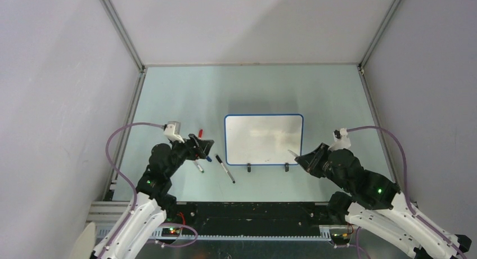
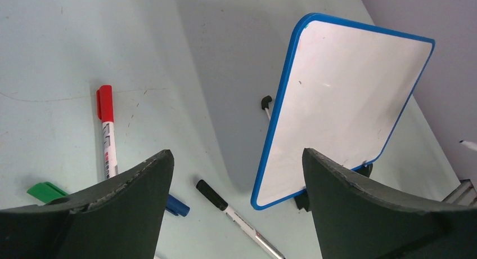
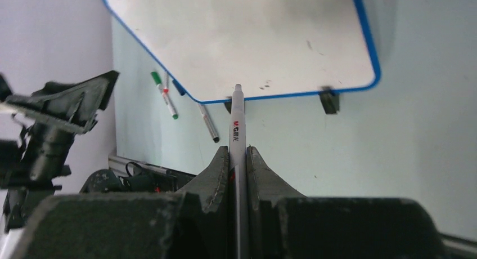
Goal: Write a sentence on the whiteboard
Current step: Adjust the whiteboard at the center of the board.
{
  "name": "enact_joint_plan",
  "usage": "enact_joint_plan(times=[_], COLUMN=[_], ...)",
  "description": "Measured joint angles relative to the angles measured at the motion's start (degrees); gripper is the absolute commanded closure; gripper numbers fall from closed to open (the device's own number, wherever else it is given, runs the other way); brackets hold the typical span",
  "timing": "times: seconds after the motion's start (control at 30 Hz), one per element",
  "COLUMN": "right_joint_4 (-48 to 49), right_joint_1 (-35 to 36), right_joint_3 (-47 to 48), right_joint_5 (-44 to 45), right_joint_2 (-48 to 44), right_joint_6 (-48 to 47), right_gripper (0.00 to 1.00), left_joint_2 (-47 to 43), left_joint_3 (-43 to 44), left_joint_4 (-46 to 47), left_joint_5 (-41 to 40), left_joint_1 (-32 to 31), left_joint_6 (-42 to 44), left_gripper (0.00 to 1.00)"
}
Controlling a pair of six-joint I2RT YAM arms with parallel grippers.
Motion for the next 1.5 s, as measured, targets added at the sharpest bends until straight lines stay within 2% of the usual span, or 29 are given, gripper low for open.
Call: enact_joint_plan(times=[0.1,0.3,0.43,0.6,0.7,0.9,1.17,1.5], right_joint_4=[-6.4,-12.1,-12.8,-12.0,-10.6,-7.5,-0.7,10.6], right_joint_1=[0.0,0.0,-0.1,-0.1,-0.1,-0.1,-0.1,-0.1], right_joint_3=[2.7,3.1,3.1,3.3,3.3,3.2,0.7,0.7], right_joint_5=[1.4,0.8,0.0,-2.4,-5.2,-8.4,-8.7,-9.4], right_joint_2=[2.7,3.1,0.0,-4.7,-6.3,-7.2,-3.1,5.8], right_joint_6=[6.0,9.9,7.1,-2.0,-7.4,-12.0,-11.8,-9.2], right_gripper=[1.00,1.00,1.00,1.00,1.00,1.00,1.00,1.00], left_joint_2=[-1.2,-3.4,-3.3,-1.8,-1.7,-2.1,-2.7,2.6], left_joint_3=[0.0,-0.2,-1.1,-1.7,-2.5,-7.3,-8.7,-8.7], left_joint_4=[0.0,0.3,1.9,2.8,3.8,7.8,11.3,17.3], left_joint_5=[0.0,0.0,0.8,1.1,0.8,0.1,3.7,7.8], left_joint_1=[0.0,0.0,0.0,0.0,0.0,0.1,0.3,0.3], left_joint_6=[0.0,0.0,0.0,0.7,1.0,0.9,-0.1,-2.7], left_gripper=[0.10,0.09,0.07,0.04,0.01,0.01,0.01,0.01])
